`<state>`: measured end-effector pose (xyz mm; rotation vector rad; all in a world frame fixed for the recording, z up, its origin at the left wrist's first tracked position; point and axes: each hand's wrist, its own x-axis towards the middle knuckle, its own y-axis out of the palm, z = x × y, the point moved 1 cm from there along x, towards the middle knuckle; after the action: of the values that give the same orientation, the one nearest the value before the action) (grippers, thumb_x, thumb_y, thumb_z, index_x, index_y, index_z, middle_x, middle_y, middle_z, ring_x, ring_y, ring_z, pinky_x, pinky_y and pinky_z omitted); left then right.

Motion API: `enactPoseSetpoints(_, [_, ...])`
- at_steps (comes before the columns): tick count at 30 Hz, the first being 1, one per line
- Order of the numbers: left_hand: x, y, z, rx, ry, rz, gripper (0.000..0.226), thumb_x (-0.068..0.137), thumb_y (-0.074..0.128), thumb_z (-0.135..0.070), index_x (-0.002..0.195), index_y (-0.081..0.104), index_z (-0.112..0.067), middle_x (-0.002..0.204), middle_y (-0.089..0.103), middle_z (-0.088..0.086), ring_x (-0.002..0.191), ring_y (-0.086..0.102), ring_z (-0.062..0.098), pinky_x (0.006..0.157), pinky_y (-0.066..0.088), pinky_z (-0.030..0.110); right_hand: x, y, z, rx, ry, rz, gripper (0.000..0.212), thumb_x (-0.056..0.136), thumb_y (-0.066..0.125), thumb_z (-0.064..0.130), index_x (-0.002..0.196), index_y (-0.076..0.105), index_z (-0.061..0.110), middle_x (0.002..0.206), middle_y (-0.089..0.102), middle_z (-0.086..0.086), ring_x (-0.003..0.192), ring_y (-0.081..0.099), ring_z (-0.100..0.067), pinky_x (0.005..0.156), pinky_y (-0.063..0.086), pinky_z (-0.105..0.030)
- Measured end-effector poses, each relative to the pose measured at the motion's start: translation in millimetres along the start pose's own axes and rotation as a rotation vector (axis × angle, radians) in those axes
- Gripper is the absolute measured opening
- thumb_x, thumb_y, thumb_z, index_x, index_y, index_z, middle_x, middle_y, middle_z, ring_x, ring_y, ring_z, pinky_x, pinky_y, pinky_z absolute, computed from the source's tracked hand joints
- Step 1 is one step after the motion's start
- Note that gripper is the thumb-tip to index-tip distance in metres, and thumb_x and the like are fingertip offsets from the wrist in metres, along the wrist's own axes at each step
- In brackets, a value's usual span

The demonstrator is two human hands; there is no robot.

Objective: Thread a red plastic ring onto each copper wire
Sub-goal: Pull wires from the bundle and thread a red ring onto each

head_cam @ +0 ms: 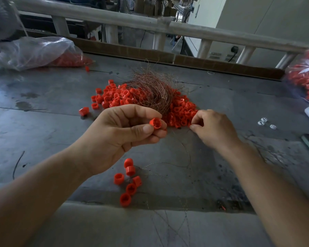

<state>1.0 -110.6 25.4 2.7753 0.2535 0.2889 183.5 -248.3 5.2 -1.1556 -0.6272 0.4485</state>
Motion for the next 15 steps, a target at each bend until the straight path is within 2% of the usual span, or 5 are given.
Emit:
enactPoseSetpoints(4, [0.4,0.5,0.3,0.015,-0.006,-0.009,0.023,0.059,0.066,-0.008,0.08,0.075,-0.013,0.08,0.072,0.009,0.074,0.07,0.017,0.061,0.055,0.019,0.6,-3.3,0.6,0.047,-0.02,-0.025,0.01,0.087,0.058,0.018,0.078,0.055,0.017,0.084,0.053,0.003,0.076,0.045,-0.014,0.065,0.029,-0.024])
enactPoseSetpoints(7, [1.1,0.2,0.3,0.02,-0.011,-0.018,0.023,0.059,0.066,-0.008,0.08,0.075,-0.013,0.08,0.072,0.009,0.073,0.07,0.017,0.061,0.055,0.019,0.0,-8.2,-1.1,0.101,-0.03,-0.05,0.002,0.084,0.061,0.017,0.085,0.059,0.017,0.076,0.052,0.008,0.075,0.047,-0.013,0.065,0.03,-0.023])
enactPoseSetpoints(11, [0.8,0.4,0.8,0.023,-0.018,-0.017,0.023,0.058,0.066,-0.008,0.079,0.075,-0.012,0.08,0.072,0.009,0.073,0.07,0.017,0.061,0.055,0.019,0.1,-0.5,0.5,0.052,-0.043,0.029,0.016,0.082,0.065,0.018,0.097,0.064,0.016,0.092,0.058,0.003,0.087,0.055,-0.016,0.071,0.033,-0.021])
enactPoseSetpoints(15, [1.0,0.1,-0.4,0.025,-0.016,-0.018,0.023,0.059,0.066,-0.008,0.079,0.075,-0.012,0.079,0.072,0.009,0.073,0.07,0.017,0.061,0.055,0.019,1.5,1.3,0.4,0.038,-0.057,0.017,0.012,0.083,0.064,0.017,0.095,0.061,0.015,0.086,0.048,0.007,0.081,0.046,-0.012,0.068,0.032,-0.023])
